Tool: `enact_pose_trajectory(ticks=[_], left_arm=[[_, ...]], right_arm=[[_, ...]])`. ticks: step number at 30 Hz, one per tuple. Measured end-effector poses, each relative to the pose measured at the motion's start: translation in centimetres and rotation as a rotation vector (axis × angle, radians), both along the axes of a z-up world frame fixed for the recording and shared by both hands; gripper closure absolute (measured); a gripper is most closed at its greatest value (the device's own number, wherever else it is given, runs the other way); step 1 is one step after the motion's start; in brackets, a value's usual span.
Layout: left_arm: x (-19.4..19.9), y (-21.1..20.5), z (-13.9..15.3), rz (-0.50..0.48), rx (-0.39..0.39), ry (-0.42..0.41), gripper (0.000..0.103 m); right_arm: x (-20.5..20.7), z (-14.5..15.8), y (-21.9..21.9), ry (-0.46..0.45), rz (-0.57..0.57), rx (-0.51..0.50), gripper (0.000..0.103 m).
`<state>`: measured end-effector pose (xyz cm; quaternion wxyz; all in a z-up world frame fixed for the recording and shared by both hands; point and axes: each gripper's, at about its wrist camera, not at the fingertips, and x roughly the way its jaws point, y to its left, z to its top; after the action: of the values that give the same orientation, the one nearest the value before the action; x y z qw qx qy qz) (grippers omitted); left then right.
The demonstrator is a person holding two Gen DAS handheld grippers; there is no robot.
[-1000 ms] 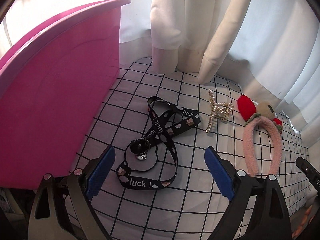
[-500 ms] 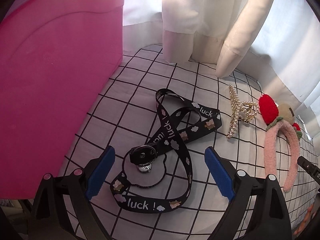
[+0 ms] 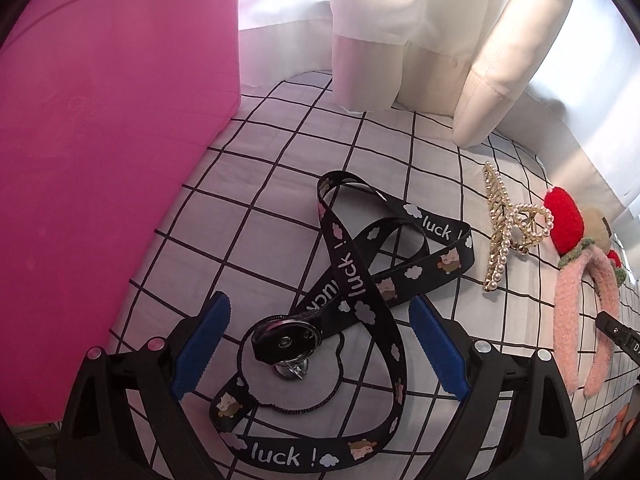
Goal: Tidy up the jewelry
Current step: 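Grasp the black lanyard pendant with the left tool while the right tool grasps the pink headband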
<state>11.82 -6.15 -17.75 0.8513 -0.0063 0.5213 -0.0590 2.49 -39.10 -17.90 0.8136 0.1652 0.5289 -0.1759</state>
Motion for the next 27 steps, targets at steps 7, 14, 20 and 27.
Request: enact_pose_trajectory(ticks=[7, 14, 20, 27], left_arm=[[0.9, -0.9, -1.1, -0.018, 0.023, 0.019, 0.014], [1.3, -1.5, -1.7, -0.016, 0.063, 0.015, 0.005], [1.3, -1.6, -1.9, -0.012, 0.068, 0.023, 0.005], [1.7, -1.6, -2.0, -0.016, 0.059, 0.039, 0.005]], right_arm=[[0.5, -0.1, 0.6, 0.014, 0.022, -0.044, 0.035], [1.7, -0.8, 2.3, 0.043, 0.053, -0.108, 0.016], [2.4, -1.3, 2.4, 0.048, 0.051, -0.116, 0.009], [2.2, -1.6, 1.7, 0.029, 0.044, -0.124, 0.009]])
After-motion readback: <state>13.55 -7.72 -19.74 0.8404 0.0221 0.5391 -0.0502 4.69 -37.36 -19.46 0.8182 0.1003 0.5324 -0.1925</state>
